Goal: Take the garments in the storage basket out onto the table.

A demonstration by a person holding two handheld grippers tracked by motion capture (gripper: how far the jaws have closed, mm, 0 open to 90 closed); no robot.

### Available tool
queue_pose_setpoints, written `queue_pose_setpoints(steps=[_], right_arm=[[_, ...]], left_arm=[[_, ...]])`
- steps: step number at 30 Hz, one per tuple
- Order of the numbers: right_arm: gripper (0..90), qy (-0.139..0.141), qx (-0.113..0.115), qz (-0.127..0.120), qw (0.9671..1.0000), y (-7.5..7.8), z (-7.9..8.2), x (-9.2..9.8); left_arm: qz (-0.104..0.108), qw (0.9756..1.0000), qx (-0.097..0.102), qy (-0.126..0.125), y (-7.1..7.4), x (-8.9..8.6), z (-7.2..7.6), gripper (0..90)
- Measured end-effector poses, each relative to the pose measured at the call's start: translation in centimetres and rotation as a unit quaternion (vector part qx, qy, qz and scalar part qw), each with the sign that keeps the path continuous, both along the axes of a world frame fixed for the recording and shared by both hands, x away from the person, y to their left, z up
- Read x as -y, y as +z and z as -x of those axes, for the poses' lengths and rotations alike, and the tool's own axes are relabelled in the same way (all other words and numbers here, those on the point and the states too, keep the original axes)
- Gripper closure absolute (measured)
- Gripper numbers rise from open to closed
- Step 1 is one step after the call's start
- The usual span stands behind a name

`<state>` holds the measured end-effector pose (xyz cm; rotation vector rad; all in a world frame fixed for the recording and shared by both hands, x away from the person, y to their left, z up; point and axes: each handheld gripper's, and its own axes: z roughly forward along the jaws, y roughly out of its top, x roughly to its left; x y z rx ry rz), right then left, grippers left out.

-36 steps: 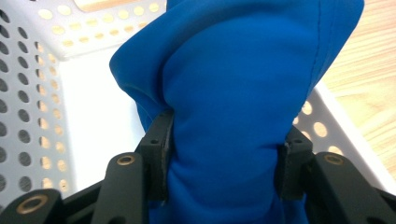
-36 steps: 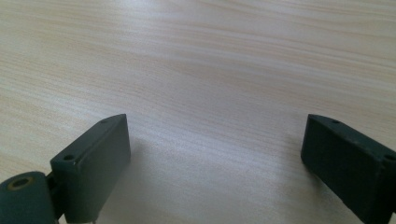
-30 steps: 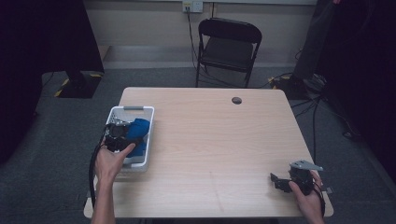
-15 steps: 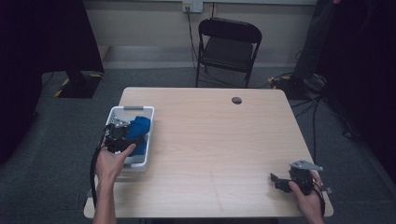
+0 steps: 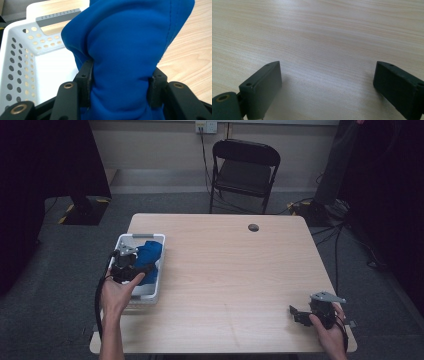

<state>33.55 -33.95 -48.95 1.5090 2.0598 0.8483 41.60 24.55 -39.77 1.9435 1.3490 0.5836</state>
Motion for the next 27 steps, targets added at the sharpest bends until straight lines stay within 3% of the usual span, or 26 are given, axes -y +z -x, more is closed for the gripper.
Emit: queue_pose_setpoints(steps=[12,19,27], right_arm=[[7.2,0.000,0.000,0.000,1.0000,0.0,0.0,0.0],[7.3,0.000,0.000,0.000,1.0000,0.0,0.0,0.0],[7.2,-0.001,0.000,0.000,1.0000,0.0,0.0,0.0]], left_arm=[[0.011,0.9996,0.023,-0.011,1.4,0.6,1.0,50.7],[0.002,0.9990,0.035,-0.026,2.4,1.6,1.5,50.8],[0.009,0.9986,0.039,-0.035,2.6,2.4,1.6,50.7]])
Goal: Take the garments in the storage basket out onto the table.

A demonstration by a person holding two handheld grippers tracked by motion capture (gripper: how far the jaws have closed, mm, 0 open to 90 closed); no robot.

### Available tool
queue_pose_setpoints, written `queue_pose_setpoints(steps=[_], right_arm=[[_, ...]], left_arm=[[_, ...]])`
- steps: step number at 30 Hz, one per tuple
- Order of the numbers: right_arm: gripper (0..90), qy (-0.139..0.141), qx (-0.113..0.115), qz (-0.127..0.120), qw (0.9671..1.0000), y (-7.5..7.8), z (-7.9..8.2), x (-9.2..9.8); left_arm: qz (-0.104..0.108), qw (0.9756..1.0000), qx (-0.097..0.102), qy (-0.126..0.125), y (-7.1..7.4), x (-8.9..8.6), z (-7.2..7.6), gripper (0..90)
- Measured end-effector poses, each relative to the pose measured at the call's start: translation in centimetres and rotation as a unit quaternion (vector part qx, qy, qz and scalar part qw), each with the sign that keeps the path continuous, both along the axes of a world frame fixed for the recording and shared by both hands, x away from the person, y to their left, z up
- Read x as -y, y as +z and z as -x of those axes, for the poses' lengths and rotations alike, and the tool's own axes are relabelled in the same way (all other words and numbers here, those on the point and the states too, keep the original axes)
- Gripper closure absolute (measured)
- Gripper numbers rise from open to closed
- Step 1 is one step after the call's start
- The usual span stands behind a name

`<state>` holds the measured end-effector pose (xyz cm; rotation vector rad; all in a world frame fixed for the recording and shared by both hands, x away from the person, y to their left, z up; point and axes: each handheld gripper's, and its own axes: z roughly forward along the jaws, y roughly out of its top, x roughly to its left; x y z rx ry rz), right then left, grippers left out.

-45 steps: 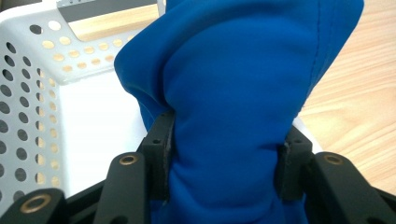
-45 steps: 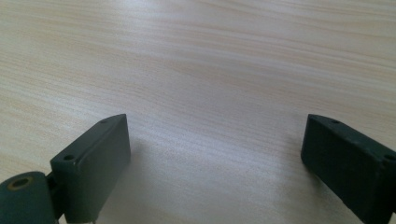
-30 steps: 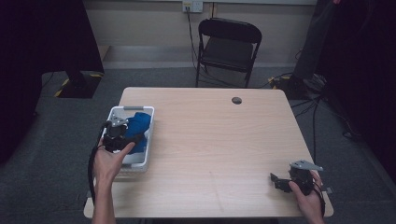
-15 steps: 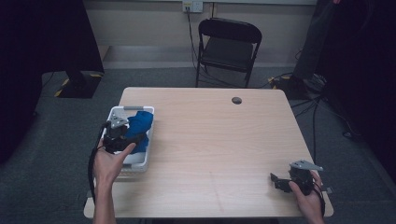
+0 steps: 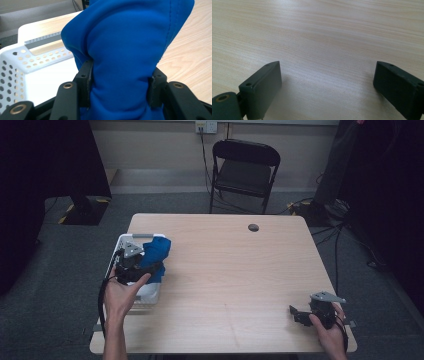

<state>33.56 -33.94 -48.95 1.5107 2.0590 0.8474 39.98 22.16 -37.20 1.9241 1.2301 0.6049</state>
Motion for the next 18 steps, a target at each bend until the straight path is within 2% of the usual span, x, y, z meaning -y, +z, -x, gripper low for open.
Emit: queue_pose_setpoints(steps=[6,12,18], right_arm=[[7.2,0.000,0.000,0.000,1.0000,0.0,0.0,0.0],[7.2,0.000,0.000,0.000,1.0000,0.0,0.0,0.0],[7.2,0.000,0.000,0.000,1.0000,0.0,0.0,0.0]], left_arm=[[-0.001,0.9999,0.000,-0.015,0.4,1.0,0.0,50.6],[-0.006,0.9996,0.012,-0.025,1.1,2.1,0.2,50.6],[-0.004,0.9995,0.006,-0.032,0.9,2.9,0.0,50.6]])
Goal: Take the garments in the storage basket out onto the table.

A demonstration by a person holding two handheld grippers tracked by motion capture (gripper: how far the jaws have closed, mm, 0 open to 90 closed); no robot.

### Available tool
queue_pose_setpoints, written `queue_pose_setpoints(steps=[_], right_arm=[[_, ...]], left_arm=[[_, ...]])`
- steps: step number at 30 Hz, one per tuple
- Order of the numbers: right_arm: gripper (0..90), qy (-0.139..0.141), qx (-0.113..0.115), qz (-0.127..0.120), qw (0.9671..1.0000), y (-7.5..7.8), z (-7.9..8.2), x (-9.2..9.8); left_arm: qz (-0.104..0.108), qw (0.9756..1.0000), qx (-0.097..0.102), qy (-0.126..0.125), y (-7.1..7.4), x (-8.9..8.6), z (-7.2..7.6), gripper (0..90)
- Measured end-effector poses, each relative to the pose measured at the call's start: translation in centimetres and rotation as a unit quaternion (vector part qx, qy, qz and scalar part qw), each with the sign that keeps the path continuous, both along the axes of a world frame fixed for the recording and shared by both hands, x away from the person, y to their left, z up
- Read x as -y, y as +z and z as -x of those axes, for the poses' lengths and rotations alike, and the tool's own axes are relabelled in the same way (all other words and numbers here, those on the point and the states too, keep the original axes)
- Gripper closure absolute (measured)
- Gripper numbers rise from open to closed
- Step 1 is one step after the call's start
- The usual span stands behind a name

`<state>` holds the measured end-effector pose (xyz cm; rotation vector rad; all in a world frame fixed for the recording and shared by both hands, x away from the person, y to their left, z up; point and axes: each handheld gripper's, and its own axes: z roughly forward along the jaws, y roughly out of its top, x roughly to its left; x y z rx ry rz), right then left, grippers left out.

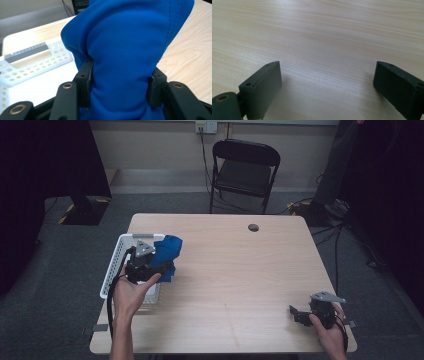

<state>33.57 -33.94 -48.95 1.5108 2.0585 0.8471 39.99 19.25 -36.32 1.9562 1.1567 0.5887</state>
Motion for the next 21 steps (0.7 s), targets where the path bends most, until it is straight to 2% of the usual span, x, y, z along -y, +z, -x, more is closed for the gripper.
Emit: queue_pose_setpoints(steps=[7,10,17,21], right_arm=[[7.2,-0.001,0.000,0.000,1.0000,0.0,0.0,0.0],[7.2,-0.001,0.000,0.000,1.0000,0.0,0.0,0.0],[7.2,-0.001,0.000,0.000,1.0000,0.0,0.0,0.0],[7.2,-0.001,0.000,0.000,1.0000,0.0,0.0,0.0]], left_arm=[[0.005,0.9999,0.004,-0.015,0.3,1.1,0.0,50.5],[-0.002,0.9997,0.007,-0.023,0.6,1.7,0.2,50.5],[-0.003,0.9993,0.017,-0.034,1.1,2.7,0.4,50.5],[-0.006,0.9993,0.019,-0.030,1.2,3.1,0.4,50.4]])
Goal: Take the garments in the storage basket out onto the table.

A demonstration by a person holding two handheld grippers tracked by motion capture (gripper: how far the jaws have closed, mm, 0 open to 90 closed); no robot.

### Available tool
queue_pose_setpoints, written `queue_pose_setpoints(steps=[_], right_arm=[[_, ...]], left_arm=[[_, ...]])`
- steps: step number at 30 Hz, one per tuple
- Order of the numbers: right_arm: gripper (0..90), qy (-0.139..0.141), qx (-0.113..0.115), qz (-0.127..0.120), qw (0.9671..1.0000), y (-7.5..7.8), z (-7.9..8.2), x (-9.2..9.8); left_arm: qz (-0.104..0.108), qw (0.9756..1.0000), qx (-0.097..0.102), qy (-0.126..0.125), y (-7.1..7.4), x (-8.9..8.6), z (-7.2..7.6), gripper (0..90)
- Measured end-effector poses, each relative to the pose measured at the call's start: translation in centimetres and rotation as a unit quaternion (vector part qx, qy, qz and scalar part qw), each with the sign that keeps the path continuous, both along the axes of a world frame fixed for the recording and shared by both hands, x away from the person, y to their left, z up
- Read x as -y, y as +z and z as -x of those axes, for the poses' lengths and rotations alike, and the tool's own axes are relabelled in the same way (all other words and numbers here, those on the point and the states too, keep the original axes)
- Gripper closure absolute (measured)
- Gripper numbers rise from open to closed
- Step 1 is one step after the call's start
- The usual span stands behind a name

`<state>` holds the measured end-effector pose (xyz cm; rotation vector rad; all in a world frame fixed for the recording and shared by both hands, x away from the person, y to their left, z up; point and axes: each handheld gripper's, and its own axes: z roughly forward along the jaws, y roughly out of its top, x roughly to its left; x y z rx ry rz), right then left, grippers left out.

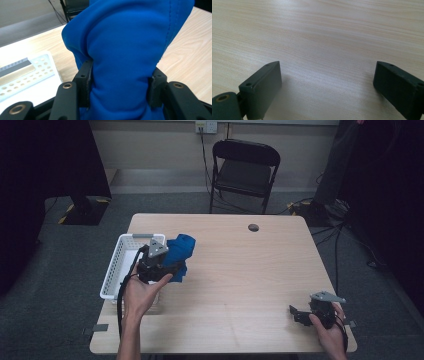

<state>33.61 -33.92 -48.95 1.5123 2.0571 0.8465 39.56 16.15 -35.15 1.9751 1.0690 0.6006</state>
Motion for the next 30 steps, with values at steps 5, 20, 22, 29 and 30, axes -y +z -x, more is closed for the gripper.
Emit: queue_pose_setpoints(steps=[5,20,22,29,30], right_arm=[[7.2,0.000,0.000,0.000,1.0000,0.0,0.0,0.0],[7.2,0.000,0.000,0.000,1.0000,0.0,0.0,0.0],[7.2,0.000,0.000,0.000,1.0000,0.0,0.0,0.0],[7.2,0.000,0.000,0.000,1.0000,0.0,0.0,0.0],[7.2,0.000,0.000,0.000,1.0000,0.0,0.0,0.0]], left_arm=[[0.009,1.0000,0.002,-0.002,-0.1,0.3,-0.1,50.4],[0.020,0.9997,0.001,-0.013,-0.3,2.0,-0.1,50.5],[0.019,0.9997,0.000,-0.017,-0.4,2.2,-0.2,50.5],[0.021,0.9995,0.000,-0.023,-0.6,2.8,-0.3,50.4],[0.021,0.9995,-0.001,-0.024,-0.7,2.8,-0.3,50.4]])
